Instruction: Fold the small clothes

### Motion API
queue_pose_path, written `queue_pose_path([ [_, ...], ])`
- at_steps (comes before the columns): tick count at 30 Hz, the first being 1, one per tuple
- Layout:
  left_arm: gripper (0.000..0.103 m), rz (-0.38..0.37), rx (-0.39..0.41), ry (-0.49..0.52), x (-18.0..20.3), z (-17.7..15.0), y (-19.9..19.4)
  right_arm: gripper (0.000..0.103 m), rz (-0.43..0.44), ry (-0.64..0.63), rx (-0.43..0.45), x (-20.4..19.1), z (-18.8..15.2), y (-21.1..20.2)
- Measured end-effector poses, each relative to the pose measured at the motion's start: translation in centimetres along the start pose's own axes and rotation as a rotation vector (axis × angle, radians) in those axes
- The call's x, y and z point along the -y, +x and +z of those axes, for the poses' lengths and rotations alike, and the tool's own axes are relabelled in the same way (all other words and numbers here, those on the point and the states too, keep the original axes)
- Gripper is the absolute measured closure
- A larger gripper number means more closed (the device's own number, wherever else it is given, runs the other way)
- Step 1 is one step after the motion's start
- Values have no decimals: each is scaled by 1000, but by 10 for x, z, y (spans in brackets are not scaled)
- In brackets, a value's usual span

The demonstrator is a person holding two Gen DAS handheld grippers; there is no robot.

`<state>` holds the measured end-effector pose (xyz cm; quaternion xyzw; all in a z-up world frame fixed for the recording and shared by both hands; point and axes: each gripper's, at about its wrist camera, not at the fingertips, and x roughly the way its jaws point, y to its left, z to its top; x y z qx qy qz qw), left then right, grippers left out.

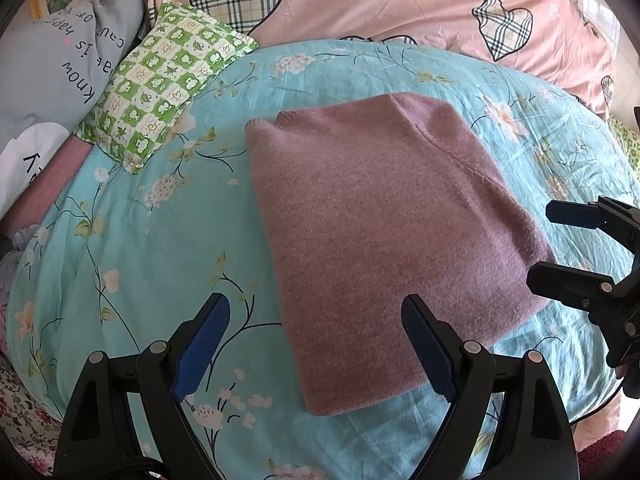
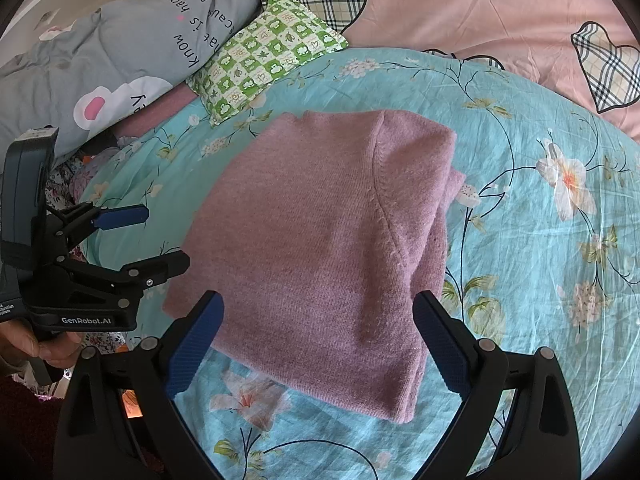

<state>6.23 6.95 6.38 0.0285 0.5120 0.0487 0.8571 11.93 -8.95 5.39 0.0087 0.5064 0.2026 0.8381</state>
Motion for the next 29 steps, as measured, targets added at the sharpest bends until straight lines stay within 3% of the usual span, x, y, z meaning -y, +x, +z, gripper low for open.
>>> queue_pose_path([
  [29,15,7,-8,-24,-11,8,6,8,1,22,3,8,3,4],
])
